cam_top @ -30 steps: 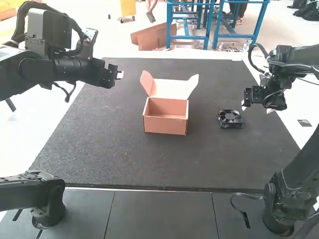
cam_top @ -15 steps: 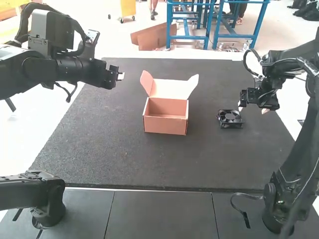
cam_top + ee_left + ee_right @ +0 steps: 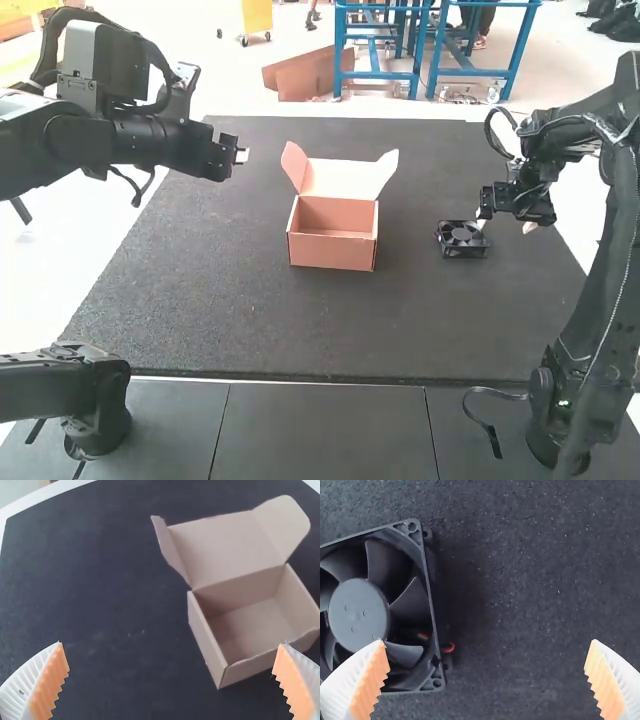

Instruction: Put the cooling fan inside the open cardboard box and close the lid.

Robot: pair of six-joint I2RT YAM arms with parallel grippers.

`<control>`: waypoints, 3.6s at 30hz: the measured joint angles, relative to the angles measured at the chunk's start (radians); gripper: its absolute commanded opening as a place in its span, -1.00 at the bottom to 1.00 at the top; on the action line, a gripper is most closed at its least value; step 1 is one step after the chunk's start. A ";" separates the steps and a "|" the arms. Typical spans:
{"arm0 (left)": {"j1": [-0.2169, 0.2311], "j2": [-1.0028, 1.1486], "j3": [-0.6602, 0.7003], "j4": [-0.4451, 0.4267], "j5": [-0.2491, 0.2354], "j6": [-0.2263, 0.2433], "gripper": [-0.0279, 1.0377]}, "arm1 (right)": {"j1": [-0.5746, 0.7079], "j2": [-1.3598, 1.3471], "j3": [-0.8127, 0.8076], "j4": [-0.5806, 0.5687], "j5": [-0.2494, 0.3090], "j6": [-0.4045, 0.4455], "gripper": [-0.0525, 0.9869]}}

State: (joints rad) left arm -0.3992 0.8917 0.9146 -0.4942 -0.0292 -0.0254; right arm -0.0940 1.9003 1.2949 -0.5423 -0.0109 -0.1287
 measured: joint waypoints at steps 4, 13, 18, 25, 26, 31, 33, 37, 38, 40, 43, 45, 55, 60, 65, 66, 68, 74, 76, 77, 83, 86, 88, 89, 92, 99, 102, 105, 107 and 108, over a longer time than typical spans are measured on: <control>0.000 0.000 0.000 -0.003 0.000 -0.003 0.86 | -0.001 0.021 0.000 0.000 0.001 0.000 0.83; 0.000 0.000 0.022 -0.010 0.000 -0.006 0.86 | -0.001 0.065 0.032 0.019 0.001 0.000 0.83; 0.000 0.000 0.022 -0.010 0.000 -0.006 0.86 | -0.001 0.096 0.048 0.021 0.004 0.000 0.83; 0.000 0.000 0.022 -0.010 0.000 -0.006 0.86 | -0.001 0.131 0.056 0.020 0.009 0.000 0.83; 0.000 0.000 0.022 -0.010 0.000 -0.006 0.86 | -0.001 0.137 0.061 0.019 0.010 -0.001 0.81; 0.000 0.000 0.022 -0.010 0.000 -0.006 0.86 | -0.001 0.160 0.085 -0.010 0.017 -0.006 0.35; 0.000 0.000 0.022 -0.010 0.000 -0.006 0.86 | -0.001 0.170 0.088 -0.017 0.011 -0.006 0.18; 0.000 0.000 0.022 -0.011 0.000 -0.006 0.86 | -0.001 0.176 0.092 -0.026 -0.008 -0.007 -0.15; 0.000 0.000 0.022 -0.011 0.000 -0.006 0.86 | 0.000 0.176 0.092 -0.027 -0.010 -0.009 -0.21; 0.000 0.000 0.024 -0.014 0.000 -0.006 0.86 | 0.000 0.176 0.092 -0.028 -0.016 -0.010 -0.34; 0.008 0.000 0.032 -0.018 0.000 -0.006 0.86 | 0.001 0.179 0.092 -0.028 -0.029 -0.013 -0.48; 0.014 0.000 0.038 -0.020 0.000 -0.006 0.86 | 0.004 0.179 0.092 -0.031 -0.036 -0.014 -0.59; 0.014 0.000 0.039 -0.031 0.000 -0.006 0.86 | 0.022 0.183 0.099 -0.049 -0.043 -0.015 -0.94; 0.014 0.000 0.039 -0.038 0.000 -0.006 0.86 | 0.021 0.182 0.099 -0.044 -0.053 0.003 -0.94; 0.014 0.000 0.039 -0.038 0.000 -0.006 0.86 | 0.022 0.148 0.099 -0.079 -0.069 0.026 -0.94; 0.014 0.000 0.039 -0.035 0.000 -0.006 0.86 | 0.022 0.127 0.099 -0.095 -0.077 0.030 -0.93; 0.014 0.000 0.039 -0.028 0.000 -0.006 0.86 | 0.022 0.069 0.099 -0.119 -0.089 0.045 -0.93; 0.014 0.000 0.013 -0.007 0.000 -0.006 0.86 | 0.035 -0.164 0.099 -0.252 -0.129 0.092 -0.93; 0.014 0.000 -0.001 -0.003 0.000 -0.006 0.86 | 0.050 -0.226 0.097 -0.272 -0.137 0.115 -0.93; 0.014 0.000 -0.006 0.000 0.000 -0.006 0.86 | 0.059 -0.254 0.092 -0.272 -0.140 0.131 -0.93; 0.014 0.000 -0.026 0.020 0.000 -0.006 0.86 | 0.154 -0.393 0.066 -0.279 -0.150 0.259 -0.93; 0.014 0.000 -0.037 0.020 0.000 -0.006 0.86 | 0.230 -0.425 0.066 -0.288 -0.154 0.327 -0.93; 0.014 0.000 -0.045 0.020 0.000 -0.005 0.86 | 0.289 -0.431 0.068 -0.313 -0.159 0.370 -0.93; 0.014 0.000 -0.048 0.020 0.000 -0.005 0.86 | 0.317 -0.431 0.068 -0.322 -0.159 0.389 -0.93; 0.014 0.000 -0.050 0.019 0.000 -0.006 0.86 | 0.401 -0.430 0.076 -0.328 -0.159 0.439 -0.92; 0.014 -0.014 -0.050 0.012 0.000 -0.005 0.86 | 0.579 -0.375 0.190 -0.327 -0.158 0.530 -0.92; 0.014 -0.023 -0.050 0.013 0.000 -0.005 0.86 | 0.620 -0.323 0.230 -0.328 -0.158 0.557 -0.92; 0.014 -0.023 -0.050 0.015 0.000 -0.006 0.86 | 0.637 -0.261 0.262 -0.325 -0.154 0.583 -0.92; 0.014 -0.023 -0.050 0.013 0.000 -0.005 0.86 | 0.641 -0.213 0.285 -0.320 -0.152 0.597 -0.92; 0.014 -0.022 -0.050 0.011 0.000 -0.005 0.86 | 0.641 -0.188 0.297 -0.316 -0.150 0.603 -0.92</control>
State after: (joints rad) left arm -0.3855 0.8696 0.8642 -0.4828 -0.0292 -0.0307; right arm 0.5468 1.7123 1.5921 -0.8581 -0.1612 0.4747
